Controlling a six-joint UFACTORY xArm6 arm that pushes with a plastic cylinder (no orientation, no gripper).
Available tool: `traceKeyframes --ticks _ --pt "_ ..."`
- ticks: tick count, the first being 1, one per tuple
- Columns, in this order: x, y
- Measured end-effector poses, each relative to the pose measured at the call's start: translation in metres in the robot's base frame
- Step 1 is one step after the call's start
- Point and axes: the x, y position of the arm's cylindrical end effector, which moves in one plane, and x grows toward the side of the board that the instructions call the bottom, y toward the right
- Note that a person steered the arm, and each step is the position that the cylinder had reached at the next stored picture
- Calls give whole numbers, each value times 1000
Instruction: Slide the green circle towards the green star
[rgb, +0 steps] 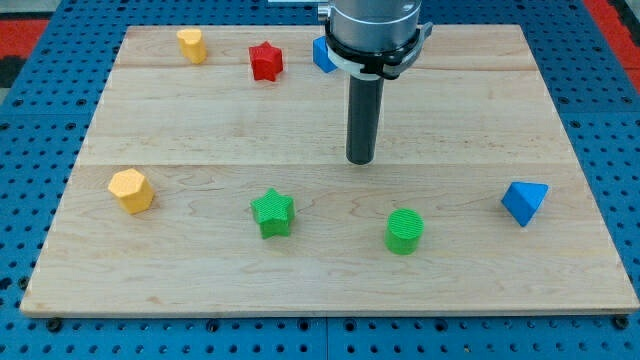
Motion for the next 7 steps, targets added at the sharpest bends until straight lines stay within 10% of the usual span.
traceKeyframes --ticks 5,7 --pt "118 112" --pt "98 6"
